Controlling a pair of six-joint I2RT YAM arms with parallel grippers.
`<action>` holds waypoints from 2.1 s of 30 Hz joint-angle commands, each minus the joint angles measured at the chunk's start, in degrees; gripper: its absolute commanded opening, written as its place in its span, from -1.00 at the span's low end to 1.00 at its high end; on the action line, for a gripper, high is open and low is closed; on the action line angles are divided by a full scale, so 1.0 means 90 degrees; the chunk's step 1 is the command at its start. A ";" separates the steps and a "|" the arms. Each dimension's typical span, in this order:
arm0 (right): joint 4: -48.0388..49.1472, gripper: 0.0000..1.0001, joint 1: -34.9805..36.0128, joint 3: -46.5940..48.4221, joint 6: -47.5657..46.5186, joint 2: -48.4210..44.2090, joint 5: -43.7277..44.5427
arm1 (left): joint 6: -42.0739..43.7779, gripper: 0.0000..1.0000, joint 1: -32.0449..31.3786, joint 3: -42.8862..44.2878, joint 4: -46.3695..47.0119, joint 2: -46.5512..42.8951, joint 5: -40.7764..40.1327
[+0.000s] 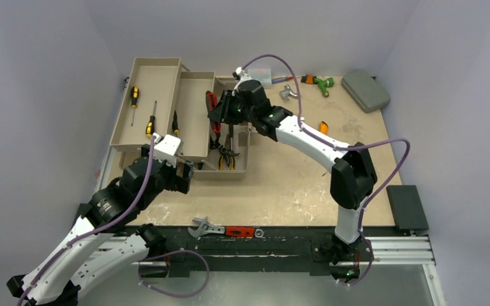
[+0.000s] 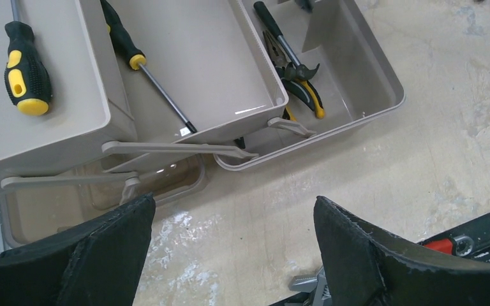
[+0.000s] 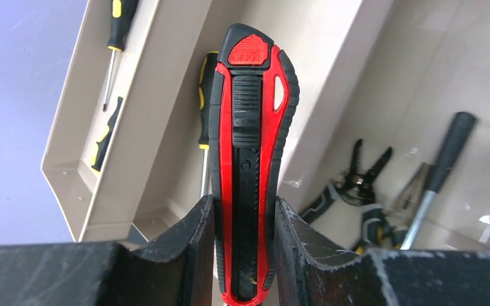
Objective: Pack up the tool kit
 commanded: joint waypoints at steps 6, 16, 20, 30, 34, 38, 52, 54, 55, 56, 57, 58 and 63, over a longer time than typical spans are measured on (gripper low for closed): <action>0.1128 -0.79 0.0465 0.1100 0.1076 0.0807 0.0143 | -0.0042 0.81 0.0035 0.0121 0.0024 -0.0170 -0.0286; 0.0662 0.25 0.0433 0.1009 0.0646 0.0266 0.0567 | -0.0042 0.81 0.0040 0.0130 0.0009 -0.0185 -0.0287; 0.0377 0.35 0.0167 0.0304 0.0119 -0.0532 0.0920 | -0.0033 0.81 0.0034 0.0125 -0.0011 -0.0256 -0.0273; -0.0747 0.75 -0.1038 -0.1777 -0.0742 -0.2517 0.2239 | 0.0088 0.82 0.0032 0.0108 0.0049 -0.0305 0.0038; -0.0871 0.87 -0.1455 -0.2418 -0.0898 -0.2905 0.2420 | 0.0180 0.80 0.0034 0.0117 0.0067 -0.0171 0.0434; -0.1061 0.97 -0.2012 -0.2752 -0.0854 -0.2901 0.2322 | 0.0203 0.80 0.0030 0.0108 0.0096 -0.0101 0.0699; -0.1758 0.89 -0.3358 -0.2142 -0.1027 -0.0899 0.2969 | 0.0319 0.80 0.0035 0.0098 0.0146 -0.0056 0.1110; -0.1851 0.85 -0.3474 -0.1905 -0.1073 -0.0481 0.2960 | 0.0320 0.79 0.0035 0.0100 0.0136 -0.0047 0.1091; -0.1897 0.83 -0.3523 -0.1800 -0.1088 -0.0279 0.2951 | 0.0320 0.79 0.0033 0.0101 0.0135 -0.0052 0.1074; -0.1937 0.82 -0.3582 -0.1695 -0.1092 -0.0041 0.2930 | 0.0320 0.79 0.0035 0.0090 0.0140 -0.0059 0.1048; -0.1950 0.81 -0.3616 -0.1626 -0.1105 0.0097 0.2891 | 0.0320 0.79 0.0033 0.0081 0.0140 -0.0063 0.1037; -0.1945 0.79 -0.3653 -0.1567 -0.1117 0.0220 0.2836 | 0.0315 0.79 0.0035 0.0077 0.0144 -0.0055 0.1032; -0.1872 0.71 -0.3791 -0.1420 -0.1109 0.0619 0.2762 | 0.0330 0.78 0.0032 0.0095 0.0155 0.0010 0.1064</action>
